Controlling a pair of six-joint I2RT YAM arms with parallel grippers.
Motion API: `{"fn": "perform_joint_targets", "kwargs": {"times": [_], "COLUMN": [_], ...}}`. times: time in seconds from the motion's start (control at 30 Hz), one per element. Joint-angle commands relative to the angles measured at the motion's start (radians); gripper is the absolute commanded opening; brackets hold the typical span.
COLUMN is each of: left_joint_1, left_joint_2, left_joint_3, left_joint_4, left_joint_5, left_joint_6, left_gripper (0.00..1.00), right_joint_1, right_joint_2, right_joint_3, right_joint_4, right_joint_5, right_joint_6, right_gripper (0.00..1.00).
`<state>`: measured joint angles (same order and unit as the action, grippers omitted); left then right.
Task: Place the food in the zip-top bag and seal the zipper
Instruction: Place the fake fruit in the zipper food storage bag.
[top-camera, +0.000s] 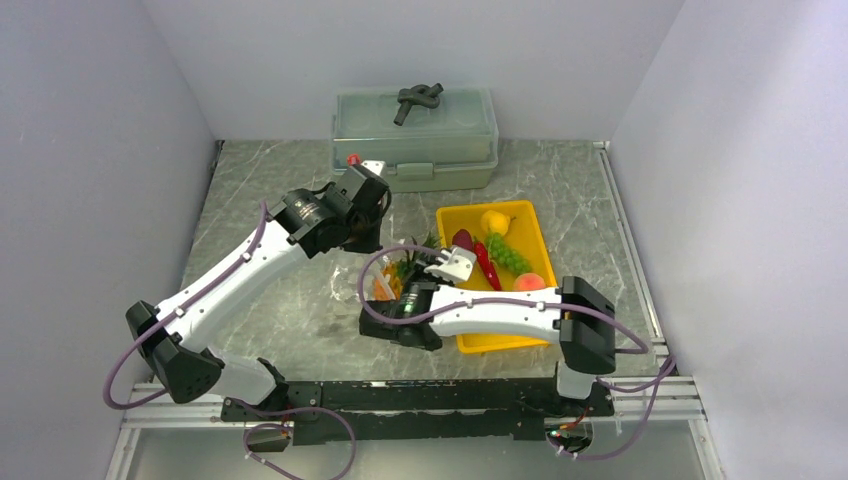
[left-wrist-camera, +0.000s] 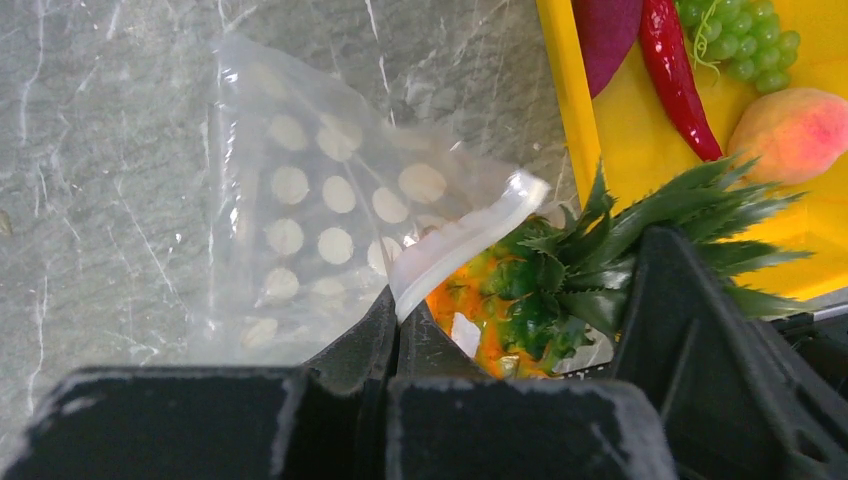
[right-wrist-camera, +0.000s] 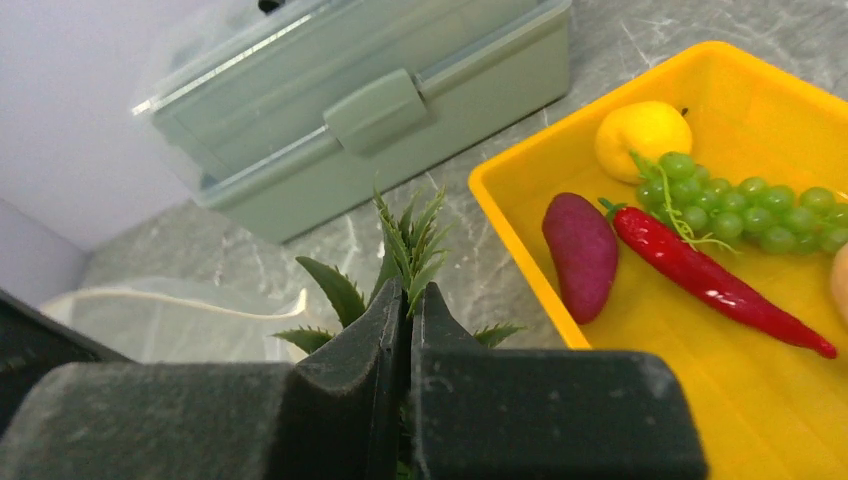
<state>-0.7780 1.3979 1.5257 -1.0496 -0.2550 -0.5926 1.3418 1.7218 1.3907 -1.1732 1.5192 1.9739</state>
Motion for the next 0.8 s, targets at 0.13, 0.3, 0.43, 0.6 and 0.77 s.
{"fn": "perform_joint_targets", "kwargs": {"times": [0.13,0.3,0.43,0.6,0.77], "left_joint_1": [0.029,0.034,0.041,0.051,0.060], "left_joint_2": [-0.056,-0.058,-0.066,-0.084,-0.093], "left_joint_3": [0.000,-0.006,-0.013,-0.025,-0.032], "left_joint_4": [0.049,0.054,0.061,0.074,0.081], "left_joint_5": [0.013,0.019,0.012,0.003,-0.001], "left_joint_6": [-0.015,-0.011,-0.013,-0.016,-0.013], "left_gripper": [0.00,0.00,0.00,0.00,0.00], "right_joint_1": [0.052,0.061,0.076,0.100,0.121], "right_joint_2": [0.032,0.033,0.014,0.003,-0.015], "right_joint_3": [0.016,0.016,0.014,0.003,-0.019], "right_joint_4": [-0.326,-0.327,-0.326,-0.326,-0.326], "right_joint_5": [0.127,0.125,0.124,0.131,0.127], "right_joint_6": [0.685,0.697,0.699,0.695,0.697], "right_gripper": [0.00,0.02,0.19,0.39,0.48]}}
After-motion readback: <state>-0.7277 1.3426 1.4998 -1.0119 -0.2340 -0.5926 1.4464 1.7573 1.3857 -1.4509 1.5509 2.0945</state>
